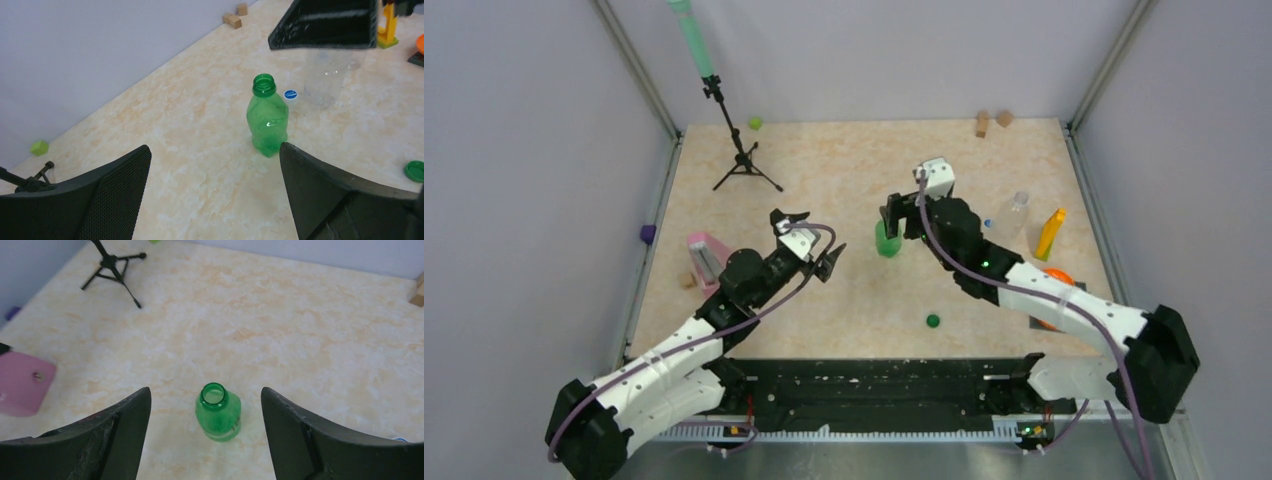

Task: Unscrew the bottle caps
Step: Place the plastic bottle at the center of the board, then reset both arms

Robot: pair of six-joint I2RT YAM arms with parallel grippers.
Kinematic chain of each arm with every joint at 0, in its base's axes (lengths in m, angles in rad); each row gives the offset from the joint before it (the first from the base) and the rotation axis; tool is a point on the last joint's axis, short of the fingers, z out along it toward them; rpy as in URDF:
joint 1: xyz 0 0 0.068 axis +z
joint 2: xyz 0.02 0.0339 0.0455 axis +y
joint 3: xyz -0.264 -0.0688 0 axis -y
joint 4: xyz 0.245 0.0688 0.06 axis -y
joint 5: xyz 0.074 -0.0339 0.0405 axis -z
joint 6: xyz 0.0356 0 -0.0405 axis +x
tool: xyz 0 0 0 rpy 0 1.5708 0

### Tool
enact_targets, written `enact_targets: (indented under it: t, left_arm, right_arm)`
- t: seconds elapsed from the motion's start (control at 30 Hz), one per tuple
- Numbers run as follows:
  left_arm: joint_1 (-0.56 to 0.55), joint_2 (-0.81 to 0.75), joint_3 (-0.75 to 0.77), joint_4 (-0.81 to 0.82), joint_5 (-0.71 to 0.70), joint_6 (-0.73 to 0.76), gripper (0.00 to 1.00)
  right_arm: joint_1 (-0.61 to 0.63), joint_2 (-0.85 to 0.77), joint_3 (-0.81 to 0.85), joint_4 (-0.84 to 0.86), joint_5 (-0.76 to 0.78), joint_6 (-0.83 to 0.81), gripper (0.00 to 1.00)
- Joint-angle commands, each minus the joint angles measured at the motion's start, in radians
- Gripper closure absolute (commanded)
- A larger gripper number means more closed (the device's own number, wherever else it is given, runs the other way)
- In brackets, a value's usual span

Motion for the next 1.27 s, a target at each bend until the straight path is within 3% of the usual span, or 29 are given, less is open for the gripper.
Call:
enact_targets:
  t: [0.0,0.23,0.4,0.53,0.63,0.7,0.8,0.9,1.03,1.23]
  left_arm:
    - [-0.004,-0.009,0.031,0.065,0.052,-0.033,0.01]
    - [-0.004,0.013,0.044,0.009,0.019,-0.090,0.01]
    - [-0.003,0.022,0.036,0.006,0.077,-0.126,0.01]
    - [-0.003,0.033,0.029,0.006,0.078,-0.189,0.01]
    - [-0.003,0.042,0.025,0.026,-0.095,-0.340,0.01]
    - [-0.003,0.044,0.065,-0.049,-0.198,-0.446,0.01]
    - [-0.003,0.023,0.133,-0.167,-0.194,-0.447,0.01]
    - [-0.003,-0.030,0.121,-0.142,-0.227,-0.446,0.01]
    - [-0.003,-0.105,0.084,-0.091,-0.283,-0.459,0.01]
    - [-0.003,-0.113,0.124,-0.168,-0.344,-0.456,0.02]
  right_arm:
    - [0.017,-0.176,-0.013,0.018,-0.106,0.056,0.22]
    - [0.018,-0.367,-0.137,0.161,-0.536,0.139,0.22]
    - [0.051,-0.367,-0.137,0.198,-0.650,0.160,0.22]
    - [0.077,-0.362,-0.131,0.171,-0.586,0.166,0.22]
    - [0.077,-0.386,-0.129,0.107,-0.478,0.163,0.22]
    - [0.078,-0.403,-0.104,0.018,-0.336,0.163,0.21]
    - [0.078,-0.431,-0.070,-0.100,-0.184,0.158,0.20]
    - [0.077,-0.472,-0.075,-0.136,-0.100,0.173,0.20]
    - [0.078,-0.523,-0.088,-0.176,-0.071,0.176,0.19]
    - [0.076,-0.573,-0.086,-0.205,-0.036,0.184,0.19]
